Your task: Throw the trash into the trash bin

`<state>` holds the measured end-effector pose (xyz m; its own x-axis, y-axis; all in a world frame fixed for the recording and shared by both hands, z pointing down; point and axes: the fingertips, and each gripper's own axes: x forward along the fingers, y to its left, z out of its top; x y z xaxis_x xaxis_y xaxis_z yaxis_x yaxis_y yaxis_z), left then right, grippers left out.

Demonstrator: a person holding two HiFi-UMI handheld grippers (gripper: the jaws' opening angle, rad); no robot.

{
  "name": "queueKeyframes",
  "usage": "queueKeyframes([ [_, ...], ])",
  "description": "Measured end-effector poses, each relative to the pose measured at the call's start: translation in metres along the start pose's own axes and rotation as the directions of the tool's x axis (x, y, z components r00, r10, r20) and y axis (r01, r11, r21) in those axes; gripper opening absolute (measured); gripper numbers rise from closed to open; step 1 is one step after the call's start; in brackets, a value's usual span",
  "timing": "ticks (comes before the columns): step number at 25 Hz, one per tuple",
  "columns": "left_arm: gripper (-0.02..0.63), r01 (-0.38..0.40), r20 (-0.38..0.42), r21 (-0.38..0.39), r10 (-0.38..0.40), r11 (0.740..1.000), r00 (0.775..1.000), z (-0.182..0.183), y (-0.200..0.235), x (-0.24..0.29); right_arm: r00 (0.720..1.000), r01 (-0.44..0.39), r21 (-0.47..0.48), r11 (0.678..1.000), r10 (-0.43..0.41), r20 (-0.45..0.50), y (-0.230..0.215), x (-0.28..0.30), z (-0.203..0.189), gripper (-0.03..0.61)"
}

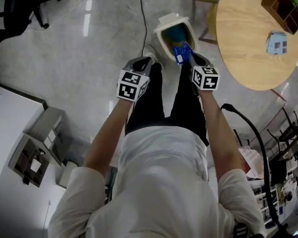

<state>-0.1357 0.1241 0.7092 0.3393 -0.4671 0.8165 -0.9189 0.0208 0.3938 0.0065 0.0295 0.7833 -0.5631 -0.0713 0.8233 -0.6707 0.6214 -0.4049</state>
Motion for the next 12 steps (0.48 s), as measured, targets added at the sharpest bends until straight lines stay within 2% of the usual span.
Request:
queueKeyframes([
  [5,0.003,0.019,0.009,0.007,-0.019,1.000,1.000,-0.011,-0.002,0.023,1.000,0.010,-0.034,0.999,-0.010,-0.008,-0.012,0.022,-0.016,0.002],
  [12,0.003,0.004,0.027,0.010,-0.005,1.000,1.000,-0.025,0.005,0.053,1.000,0.016,-0.037,0.999,-0.016,0.005,-0.026,0.046,-0.038,0.002],
])
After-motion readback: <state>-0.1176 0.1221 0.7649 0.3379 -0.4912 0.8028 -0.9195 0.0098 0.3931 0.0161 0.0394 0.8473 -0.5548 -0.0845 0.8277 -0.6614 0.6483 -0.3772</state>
